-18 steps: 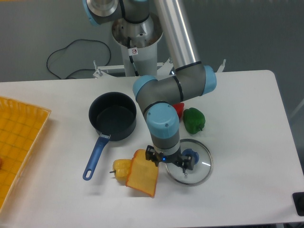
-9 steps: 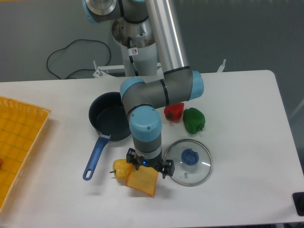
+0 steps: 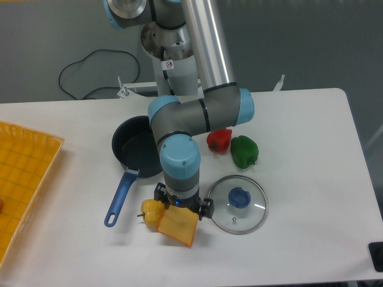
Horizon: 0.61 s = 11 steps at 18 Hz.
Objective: Pick up the bread slice
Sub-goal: 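Move the gripper away from the lid toward the yellow bread slice, then lower the open gripper onto the edge of the bread slice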
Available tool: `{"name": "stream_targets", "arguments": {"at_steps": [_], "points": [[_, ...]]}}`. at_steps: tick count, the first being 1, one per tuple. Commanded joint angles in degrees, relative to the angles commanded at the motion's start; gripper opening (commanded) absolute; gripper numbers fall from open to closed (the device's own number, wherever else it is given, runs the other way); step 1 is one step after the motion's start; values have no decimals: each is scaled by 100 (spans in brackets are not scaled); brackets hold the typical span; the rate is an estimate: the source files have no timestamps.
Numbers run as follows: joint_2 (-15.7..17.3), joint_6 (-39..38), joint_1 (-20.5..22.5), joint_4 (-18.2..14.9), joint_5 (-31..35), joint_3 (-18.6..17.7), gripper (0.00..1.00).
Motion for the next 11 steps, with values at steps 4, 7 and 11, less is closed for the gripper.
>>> {"name": "stream_targets", "arguments": {"at_steps": [4,7,11], "points": [[0,-70,-87,0,-9,26,100],[-26,-237,-176,0,0,44,100],[131,-141,-202,-202,35,-211,100]]}}
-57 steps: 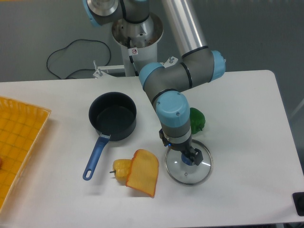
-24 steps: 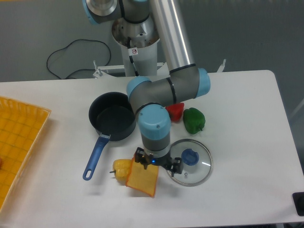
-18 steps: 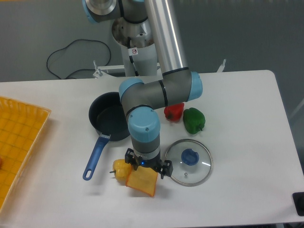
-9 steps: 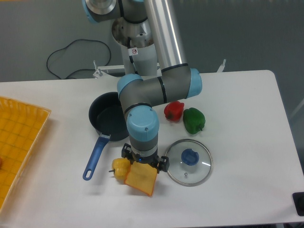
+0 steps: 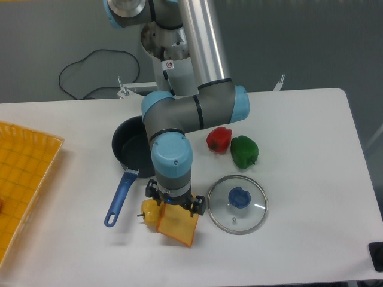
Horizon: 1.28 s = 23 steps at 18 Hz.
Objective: Pick up the bread slice
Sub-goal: 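Lower the open gripper onto the edge of the bread slice, then close the gripper on the bread slice edge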
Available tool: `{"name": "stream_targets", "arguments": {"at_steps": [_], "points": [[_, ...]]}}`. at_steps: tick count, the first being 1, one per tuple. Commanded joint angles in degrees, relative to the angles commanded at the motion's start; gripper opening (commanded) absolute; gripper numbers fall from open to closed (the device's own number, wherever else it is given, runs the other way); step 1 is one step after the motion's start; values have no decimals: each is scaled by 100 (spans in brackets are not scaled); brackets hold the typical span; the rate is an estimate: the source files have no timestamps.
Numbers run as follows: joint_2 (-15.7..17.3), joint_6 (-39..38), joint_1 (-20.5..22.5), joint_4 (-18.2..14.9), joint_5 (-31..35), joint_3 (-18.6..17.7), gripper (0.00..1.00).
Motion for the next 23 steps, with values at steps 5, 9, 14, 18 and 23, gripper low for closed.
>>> {"name": "stream_targets", "arguments": {"at_steps": [5,9,14,18,23], "points": [[9,149,-70,-53,18,-26,100],[18,561,-123,-53,114,-141,100],[-17,1028,-123,-44,281,-132,100],[-61,1055,-106,-27,281,-123,100],[-70,1055,-106,-27,281,-176,100]]}}
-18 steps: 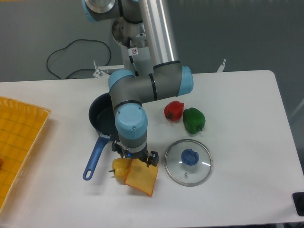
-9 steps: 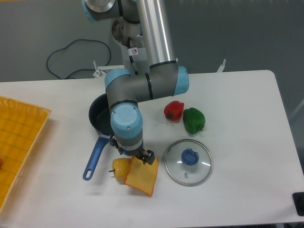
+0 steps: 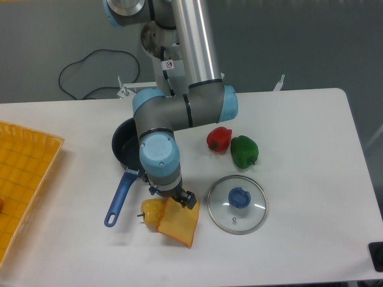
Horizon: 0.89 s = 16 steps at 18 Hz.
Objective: Pick up the bread slice
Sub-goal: 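Close the gripper on the bread slice edge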
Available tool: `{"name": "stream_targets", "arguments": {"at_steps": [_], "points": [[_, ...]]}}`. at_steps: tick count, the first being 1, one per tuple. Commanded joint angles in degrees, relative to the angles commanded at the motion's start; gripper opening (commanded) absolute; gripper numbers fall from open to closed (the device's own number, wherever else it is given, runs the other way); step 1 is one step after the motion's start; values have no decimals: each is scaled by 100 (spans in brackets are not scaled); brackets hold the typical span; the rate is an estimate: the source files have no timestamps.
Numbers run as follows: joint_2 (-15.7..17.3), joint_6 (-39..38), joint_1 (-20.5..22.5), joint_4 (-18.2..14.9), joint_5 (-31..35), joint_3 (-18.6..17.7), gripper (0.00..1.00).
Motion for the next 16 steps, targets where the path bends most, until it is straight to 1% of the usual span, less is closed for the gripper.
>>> {"name": "stream_targets", "arguments": {"at_steps": [4,6,8,10,13,15,16], "points": [[9,-9,0,9,0,-62,100],[0,-17,-9,9,9,-53,91],[0,-9,0,0,0,-44,73],[9,-9,0,-17,9,-27,57],[17,0,9,-53,0,9,27],[18,0,18,-62,-9,17,13],[18,9,26,-62,-17,18,9]]}}
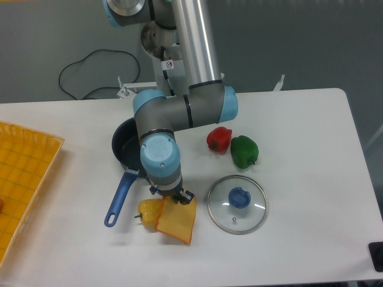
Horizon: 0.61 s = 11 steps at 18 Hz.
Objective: Pick up the bread slice
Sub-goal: 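Close the gripper on the bread slice edge, then lift the gripped bread slice up off the yellow pepper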
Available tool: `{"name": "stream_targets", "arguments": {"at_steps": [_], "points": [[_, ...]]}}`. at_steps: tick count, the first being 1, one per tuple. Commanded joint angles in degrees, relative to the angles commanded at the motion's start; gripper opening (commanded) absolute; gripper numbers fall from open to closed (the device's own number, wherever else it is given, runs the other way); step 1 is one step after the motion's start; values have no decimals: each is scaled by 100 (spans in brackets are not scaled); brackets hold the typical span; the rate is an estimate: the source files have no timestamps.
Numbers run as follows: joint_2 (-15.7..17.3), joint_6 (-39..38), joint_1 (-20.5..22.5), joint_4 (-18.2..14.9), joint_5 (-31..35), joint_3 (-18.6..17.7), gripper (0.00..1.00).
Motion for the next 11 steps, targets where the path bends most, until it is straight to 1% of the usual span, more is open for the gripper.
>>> {"name": "stream_targets", "arguments": {"at_steps": [3,4,7,11], "points": [[0,0,9,-9,-18,9,8],[0,0,26,-9,-26,17,5],[9,0,70,-9,-35,18,1],[70,18,202,-18,-114,53,0]]}}
